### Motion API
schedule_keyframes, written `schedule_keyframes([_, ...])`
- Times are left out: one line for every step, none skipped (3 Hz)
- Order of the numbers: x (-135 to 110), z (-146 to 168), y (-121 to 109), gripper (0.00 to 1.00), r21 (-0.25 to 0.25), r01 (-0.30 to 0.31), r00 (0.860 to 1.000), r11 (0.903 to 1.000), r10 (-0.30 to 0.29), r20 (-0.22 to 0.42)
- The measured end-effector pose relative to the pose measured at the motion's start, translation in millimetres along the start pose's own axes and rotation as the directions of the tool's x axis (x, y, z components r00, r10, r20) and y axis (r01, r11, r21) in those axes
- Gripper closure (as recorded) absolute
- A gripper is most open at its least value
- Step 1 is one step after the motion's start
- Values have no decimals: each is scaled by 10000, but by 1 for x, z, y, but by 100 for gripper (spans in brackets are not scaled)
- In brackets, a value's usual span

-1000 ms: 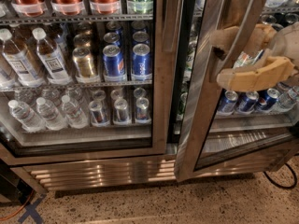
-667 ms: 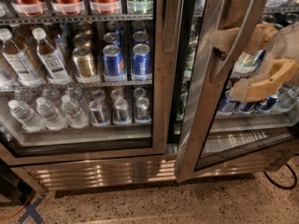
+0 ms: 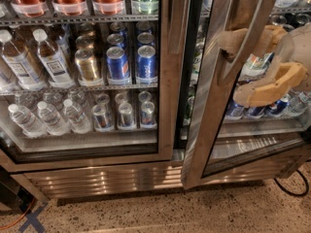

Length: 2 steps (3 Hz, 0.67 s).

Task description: Open right fridge door

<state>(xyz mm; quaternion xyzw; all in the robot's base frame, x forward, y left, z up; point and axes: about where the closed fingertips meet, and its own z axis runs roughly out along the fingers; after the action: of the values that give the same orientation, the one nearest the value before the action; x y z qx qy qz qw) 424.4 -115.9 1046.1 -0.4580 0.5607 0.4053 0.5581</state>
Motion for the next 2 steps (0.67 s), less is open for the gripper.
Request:
schedule_keyframes([-1,0,5,0,152,65,10000,9999,-64,-67])
schedule_keyframes([-3,2,1,0,127,63,9998,9999,-60,-211])
